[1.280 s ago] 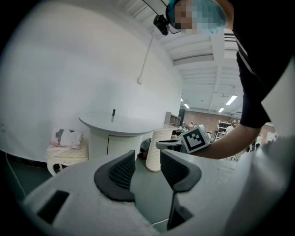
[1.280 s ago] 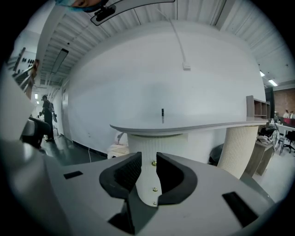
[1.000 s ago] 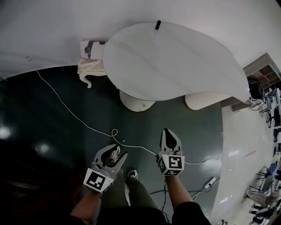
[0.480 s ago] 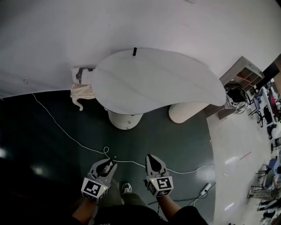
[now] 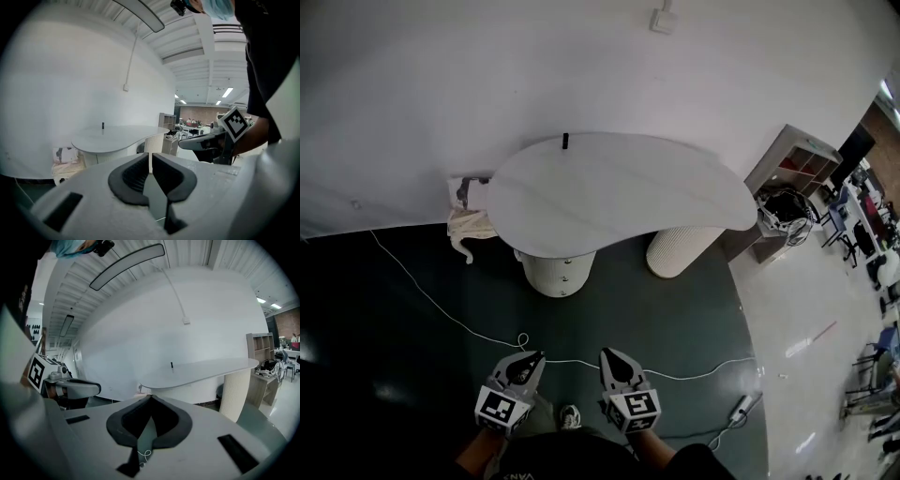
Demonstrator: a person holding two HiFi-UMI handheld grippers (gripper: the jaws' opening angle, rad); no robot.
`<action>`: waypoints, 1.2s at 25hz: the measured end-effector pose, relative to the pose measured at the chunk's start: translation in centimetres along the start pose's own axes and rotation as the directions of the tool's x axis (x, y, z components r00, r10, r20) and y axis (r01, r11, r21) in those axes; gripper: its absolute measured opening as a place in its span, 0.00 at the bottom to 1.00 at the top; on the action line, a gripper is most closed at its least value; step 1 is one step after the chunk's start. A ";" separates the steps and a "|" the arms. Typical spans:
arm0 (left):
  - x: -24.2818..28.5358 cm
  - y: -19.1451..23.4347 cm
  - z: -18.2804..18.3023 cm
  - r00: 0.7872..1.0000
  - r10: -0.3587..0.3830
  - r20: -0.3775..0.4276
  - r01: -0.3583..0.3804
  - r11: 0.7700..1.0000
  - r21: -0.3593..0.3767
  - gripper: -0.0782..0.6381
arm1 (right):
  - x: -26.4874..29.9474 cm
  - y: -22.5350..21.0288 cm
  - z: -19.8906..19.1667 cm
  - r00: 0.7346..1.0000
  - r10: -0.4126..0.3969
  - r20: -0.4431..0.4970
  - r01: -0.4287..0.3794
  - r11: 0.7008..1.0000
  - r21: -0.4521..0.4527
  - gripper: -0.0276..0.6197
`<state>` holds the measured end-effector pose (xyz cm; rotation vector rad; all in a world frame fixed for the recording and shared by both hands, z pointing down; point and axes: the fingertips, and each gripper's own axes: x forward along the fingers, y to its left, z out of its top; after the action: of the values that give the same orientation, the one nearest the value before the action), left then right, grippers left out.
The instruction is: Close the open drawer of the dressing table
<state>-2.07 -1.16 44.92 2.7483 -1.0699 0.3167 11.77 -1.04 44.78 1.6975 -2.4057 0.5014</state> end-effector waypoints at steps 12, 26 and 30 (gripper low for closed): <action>-2.0 -5.2 0.9 0.999 -0.034 -0.005 0.034 0.998 0.055 0.15 | -7.3 -0.4 0.4 1.000 0.013 0.015 -0.012 1.000 -0.021 0.05; -3.8 -7.8 3.0 0.998 0.007 -0.059 -0.004 0.998 0.062 0.15 | -10.1 -0.9 0.8 0.999 0.044 0.006 -0.044 0.997 -0.060 0.05; -4.2 -7.9 3.4 0.998 0.027 -0.056 -0.024 0.998 0.054 0.15 | -10.2 -0.8 1.4 0.999 0.054 0.009 -0.053 0.996 -0.071 0.05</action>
<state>0.78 6.46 39.91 2.7566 -1.0981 0.4302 16.15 7.22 40.43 1.6151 -2.4516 0.4097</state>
